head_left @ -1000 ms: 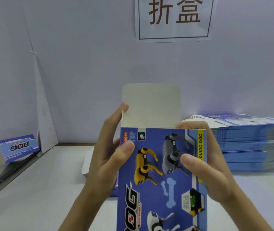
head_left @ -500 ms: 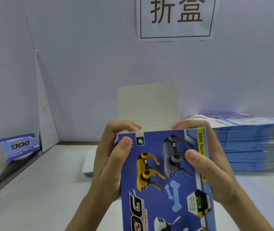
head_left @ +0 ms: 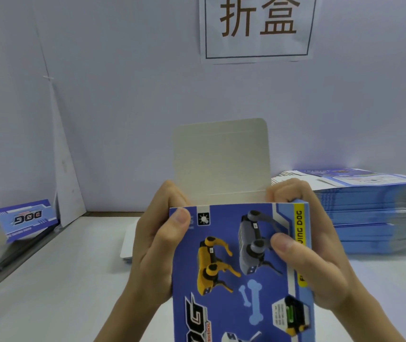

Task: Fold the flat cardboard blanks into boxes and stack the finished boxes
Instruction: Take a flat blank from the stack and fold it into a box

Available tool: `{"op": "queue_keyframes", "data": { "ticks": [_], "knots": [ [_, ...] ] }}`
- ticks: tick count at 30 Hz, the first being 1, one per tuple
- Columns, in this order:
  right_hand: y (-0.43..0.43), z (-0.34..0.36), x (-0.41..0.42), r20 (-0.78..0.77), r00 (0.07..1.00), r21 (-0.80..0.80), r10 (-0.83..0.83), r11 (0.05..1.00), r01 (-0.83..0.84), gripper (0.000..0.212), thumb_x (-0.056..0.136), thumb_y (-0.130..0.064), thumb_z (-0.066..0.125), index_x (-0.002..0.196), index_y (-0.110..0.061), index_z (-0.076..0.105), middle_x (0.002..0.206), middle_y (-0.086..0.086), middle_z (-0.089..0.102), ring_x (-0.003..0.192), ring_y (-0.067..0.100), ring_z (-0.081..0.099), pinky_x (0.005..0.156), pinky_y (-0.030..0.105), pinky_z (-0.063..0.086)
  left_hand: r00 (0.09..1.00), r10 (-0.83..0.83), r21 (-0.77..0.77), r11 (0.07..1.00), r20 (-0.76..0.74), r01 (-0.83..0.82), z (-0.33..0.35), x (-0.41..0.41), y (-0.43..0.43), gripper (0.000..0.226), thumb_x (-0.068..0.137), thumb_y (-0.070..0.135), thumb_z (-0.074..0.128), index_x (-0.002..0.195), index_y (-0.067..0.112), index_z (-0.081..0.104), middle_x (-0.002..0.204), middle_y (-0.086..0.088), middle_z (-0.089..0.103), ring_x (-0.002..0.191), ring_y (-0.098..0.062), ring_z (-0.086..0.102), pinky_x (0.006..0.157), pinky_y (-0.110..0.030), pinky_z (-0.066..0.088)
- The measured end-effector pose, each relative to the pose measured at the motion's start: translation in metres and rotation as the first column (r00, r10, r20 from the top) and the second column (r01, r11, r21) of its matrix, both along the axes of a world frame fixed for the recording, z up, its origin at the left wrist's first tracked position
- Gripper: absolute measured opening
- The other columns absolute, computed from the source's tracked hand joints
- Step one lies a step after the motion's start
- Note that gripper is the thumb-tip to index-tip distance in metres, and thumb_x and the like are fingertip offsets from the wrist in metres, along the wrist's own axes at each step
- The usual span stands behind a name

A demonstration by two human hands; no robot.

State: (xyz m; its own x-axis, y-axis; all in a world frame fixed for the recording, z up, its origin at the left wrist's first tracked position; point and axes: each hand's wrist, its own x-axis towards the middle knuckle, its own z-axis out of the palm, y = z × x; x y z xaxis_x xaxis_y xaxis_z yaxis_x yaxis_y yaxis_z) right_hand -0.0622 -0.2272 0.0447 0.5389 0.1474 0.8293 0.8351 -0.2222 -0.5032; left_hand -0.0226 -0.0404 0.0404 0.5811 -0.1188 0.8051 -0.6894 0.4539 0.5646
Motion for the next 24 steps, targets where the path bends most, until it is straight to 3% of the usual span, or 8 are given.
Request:
{"op": "queue_keyframes", "data": {
  "ticks": [4, 7, 9, 13, 16, 19, 22, 24],
  "knots": [
    [0.002, -0.001, 0.001, 0.042, 0.997, -0.031, -0.057, 0.998, 0.059, 0.031, 0.08, -0.03, 0.053, 0.11, -0.02, 0.048, 0.099, 0.0, 0.051, 0.087, 0.028, 0.05, 0.074, 0.039, 0.046, 1.0, 0.016, -0.03, 0.999, -0.017, -0.016, 0.0, 0.002, 0.003, 0.019, 0.082, 0.026, 0.047, 0.069, 0.014, 0.042, 0.064, 0.004, 0.044, 0.053, -0.003, 0.048, 0.05, -0.016, 0.044],
    [0.002, 0.0, 0.0, 0.001, 1.0, -0.009, -0.024, 1.0, 0.024, 0.027, 0.076, -0.029, 0.055, 0.101, -0.02, 0.047, 0.09, 0.003, 0.047, 0.077, 0.031, 0.048, 0.065, 0.047, 0.045, 0.999, 0.031, -0.03, 0.999, 0.018, -0.03, -0.001, -0.001, 0.002, 0.02, 0.082, 0.023, 0.046, 0.065, 0.016, 0.039, 0.061, 0.003, 0.039, 0.051, -0.003, 0.043, 0.049, -0.016, 0.042],
    [0.003, 0.002, -0.001, 0.017, 1.0, 0.005, -0.006, 1.0, 0.006, 0.024, 0.074, -0.027, 0.055, 0.094, -0.019, 0.045, 0.083, 0.003, 0.044, 0.072, 0.029, 0.044, 0.061, 0.042, 0.042, 1.0, 0.017, -0.02, 1.0, 0.023, -0.016, -0.001, -0.001, 0.001, 0.02, 0.083, 0.023, 0.047, 0.066, 0.016, 0.04, 0.061, 0.006, 0.041, 0.052, -0.002, 0.043, 0.05, -0.014, 0.042],
    [0.007, -0.001, 0.001, 0.106, 0.993, -0.011, -0.06, 0.998, 0.061, 0.027, 0.073, -0.026, 0.054, 0.096, -0.013, 0.046, 0.091, 0.003, 0.047, 0.081, 0.026, 0.047, 0.068, 0.036, 0.042, 0.998, 0.022, -0.017, 1.0, 0.051, -0.022, 0.002, -0.001, 0.004, 0.035, 0.084, 0.037, 0.063, 0.068, 0.014, 0.042, 0.066, 0.008, 0.047, 0.056, -0.005, 0.045, 0.053, -0.016, 0.042],
    [0.006, 0.001, -0.002, 0.106, 0.992, -0.031, -0.067, 0.997, 0.07, 0.027, 0.069, -0.025, 0.054, 0.086, -0.009, 0.043, 0.088, 0.003, 0.043, 0.079, 0.027, 0.042, 0.065, 0.038, 0.036, 0.993, 0.077, -0.026, 0.997, 0.088, -0.075, 0.0, -0.001, 0.005, 0.026, 0.083, 0.024, 0.054, 0.063, 0.016, 0.039, 0.064, 0.002, 0.04, 0.055, -0.012, 0.037, 0.052, -0.02, 0.037],
    [0.005, 0.007, -0.007, 0.147, 0.982, -0.045, -0.119, 0.991, 0.126, 0.028, 0.068, -0.026, 0.054, 0.092, -0.014, 0.047, 0.096, 0.007, 0.047, 0.091, 0.023, 0.049, 0.073, 0.028, 0.042, 0.989, 0.101, -0.012, 0.995, 0.106, -0.1, 0.003, -0.001, 0.005, 0.029, 0.086, 0.045, 0.061, 0.073, 0.02, 0.053, 0.082, 0.002, 0.051, 0.072, -0.01, 0.052, 0.059, -0.019, 0.046],
    [0.008, 0.009, -0.006, 0.299, 0.877, -0.016, -0.376, 0.917, 0.399, 0.033, 0.068, -0.028, 0.053, 0.098, -0.016, 0.045, 0.114, 0.017, 0.041, 0.119, -0.001, 0.04, 0.09, 0.003, 0.032, 0.963, 0.238, 0.04, 0.969, 0.129, -0.245, 0.012, 0.0, 0.008, 0.038, 0.087, 0.058, 0.054, 0.108, 0.026, 0.053, 0.115, -0.001, 0.051, 0.1, -0.001, 0.06, 0.067, -0.009, 0.05],
    [0.012, 0.008, -0.005, 0.394, 0.726, 0.102, -0.564, 0.811, 0.576, 0.038, 0.068, -0.028, 0.056, 0.098, -0.009, 0.043, 0.121, 0.028, 0.032, 0.126, -0.012, 0.027, 0.099, 0.003, 0.024, 0.943, 0.31, 0.099, 0.942, 0.123, -0.322, 0.018, 0.0, 0.013, 0.046, 0.085, 0.061, 0.054, 0.12, 0.032, 0.047, 0.119, 0.004, 0.054, 0.101, -0.002, 0.063, 0.072, -0.012, 0.05]
  ]
}}
